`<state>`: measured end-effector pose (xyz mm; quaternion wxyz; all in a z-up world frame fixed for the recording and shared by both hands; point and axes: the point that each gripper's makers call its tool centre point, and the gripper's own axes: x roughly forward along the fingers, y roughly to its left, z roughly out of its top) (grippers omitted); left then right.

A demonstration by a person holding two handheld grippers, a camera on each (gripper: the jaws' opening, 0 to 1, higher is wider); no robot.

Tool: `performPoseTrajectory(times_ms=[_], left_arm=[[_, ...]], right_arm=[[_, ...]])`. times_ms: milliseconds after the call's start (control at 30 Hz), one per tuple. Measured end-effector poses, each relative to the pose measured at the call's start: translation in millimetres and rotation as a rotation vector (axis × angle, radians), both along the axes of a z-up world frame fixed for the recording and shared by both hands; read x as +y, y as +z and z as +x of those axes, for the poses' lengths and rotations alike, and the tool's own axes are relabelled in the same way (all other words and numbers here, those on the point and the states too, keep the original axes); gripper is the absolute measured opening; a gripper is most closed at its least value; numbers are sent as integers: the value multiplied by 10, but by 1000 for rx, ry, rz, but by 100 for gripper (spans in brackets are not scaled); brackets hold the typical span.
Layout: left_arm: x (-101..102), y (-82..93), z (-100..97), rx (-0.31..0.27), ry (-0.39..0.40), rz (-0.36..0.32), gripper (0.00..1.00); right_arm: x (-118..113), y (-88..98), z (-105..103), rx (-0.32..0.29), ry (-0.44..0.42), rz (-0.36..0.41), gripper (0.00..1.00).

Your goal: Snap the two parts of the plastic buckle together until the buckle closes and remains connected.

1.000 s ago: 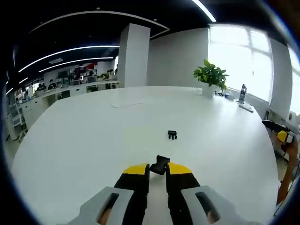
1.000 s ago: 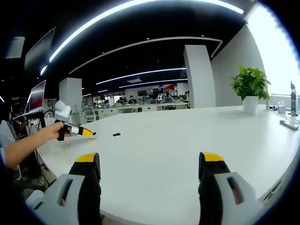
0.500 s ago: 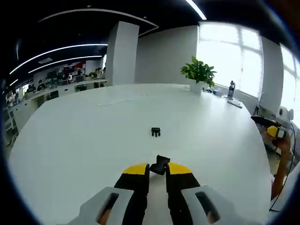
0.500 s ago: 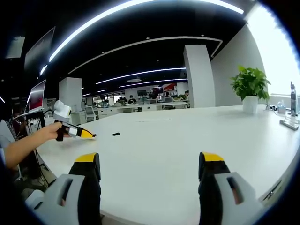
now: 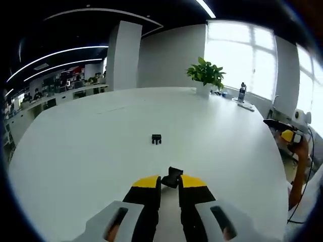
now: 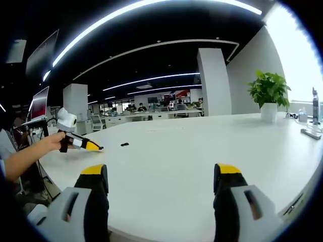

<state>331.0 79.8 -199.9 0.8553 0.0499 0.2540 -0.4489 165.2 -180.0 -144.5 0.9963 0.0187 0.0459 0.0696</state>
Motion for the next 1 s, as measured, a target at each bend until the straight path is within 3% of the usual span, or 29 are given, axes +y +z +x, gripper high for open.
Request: performPoseTrajectory(times_ms=[1000], left_arm=[[-130,-62,-212,15,-115,29,13]], right_arm=[[25,-26,3,7,5,1,86]])
